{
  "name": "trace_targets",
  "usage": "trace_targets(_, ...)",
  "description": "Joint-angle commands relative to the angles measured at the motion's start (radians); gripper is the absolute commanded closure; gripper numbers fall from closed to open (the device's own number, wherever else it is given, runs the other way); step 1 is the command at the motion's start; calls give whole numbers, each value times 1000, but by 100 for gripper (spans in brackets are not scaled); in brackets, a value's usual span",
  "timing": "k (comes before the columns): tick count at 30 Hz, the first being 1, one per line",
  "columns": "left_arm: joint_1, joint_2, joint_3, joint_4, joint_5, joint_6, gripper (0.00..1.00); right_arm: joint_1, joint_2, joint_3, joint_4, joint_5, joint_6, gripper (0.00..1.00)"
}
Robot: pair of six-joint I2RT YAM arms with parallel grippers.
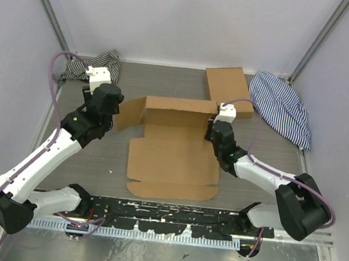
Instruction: Fold the paper box
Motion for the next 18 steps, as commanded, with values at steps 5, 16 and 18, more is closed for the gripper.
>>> trace_targets(5, 324, -141, -202, 340, 435, -61, 43, -202, -102, 132, -207, -283, 24, 94)
trace_targets(16, 508, -264, -570, 833, 648, -184, 41, -312, -99, 177, -314, -634, 13, 93)
trace_targets(18, 540, -276, -612, 913, 704, -217, 41, -316, -93, 183, -330, -654, 0, 93)
